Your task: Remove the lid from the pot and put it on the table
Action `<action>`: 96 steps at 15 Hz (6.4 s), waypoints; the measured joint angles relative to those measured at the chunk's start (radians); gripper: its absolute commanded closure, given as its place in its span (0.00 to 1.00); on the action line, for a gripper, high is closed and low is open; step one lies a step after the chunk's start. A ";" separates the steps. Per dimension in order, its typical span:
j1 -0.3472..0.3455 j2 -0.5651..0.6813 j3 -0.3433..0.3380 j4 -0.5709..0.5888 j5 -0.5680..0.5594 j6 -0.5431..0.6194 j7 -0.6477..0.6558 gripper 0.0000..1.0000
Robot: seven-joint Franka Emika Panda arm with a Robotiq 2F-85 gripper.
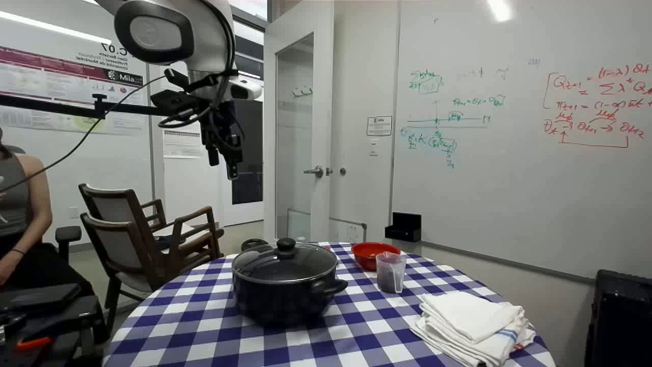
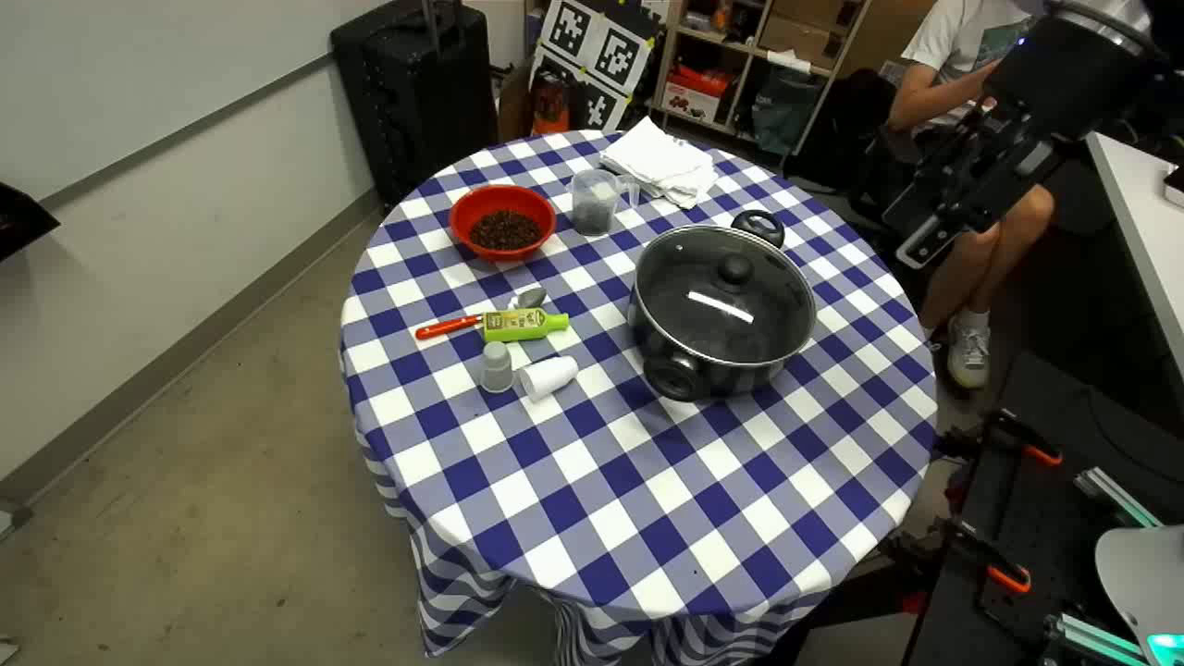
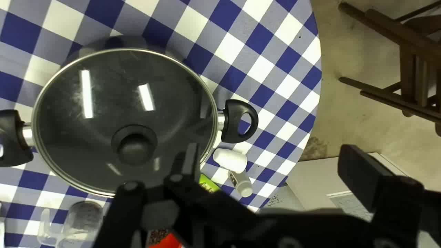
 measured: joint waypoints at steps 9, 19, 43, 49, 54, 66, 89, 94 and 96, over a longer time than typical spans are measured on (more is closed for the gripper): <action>0.000 0.000 0.000 0.001 0.000 0.000 0.000 0.00; 0.000 0.000 0.000 0.001 0.000 0.000 0.000 0.00; -0.136 0.563 0.104 0.406 -0.354 -0.011 0.013 0.00; -0.137 0.695 0.149 0.552 -0.421 -0.046 0.046 0.00; -0.152 0.729 0.149 0.563 -0.423 -0.065 0.067 0.00; -0.175 0.782 0.158 0.564 -0.421 -0.083 0.092 0.51; -0.321 0.371 0.143 0.337 -0.141 -0.115 -0.009 0.75; -0.331 0.228 0.058 0.123 -0.149 -0.070 0.087 0.75; -0.337 0.202 0.036 0.047 -0.152 -0.034 0.127 0.75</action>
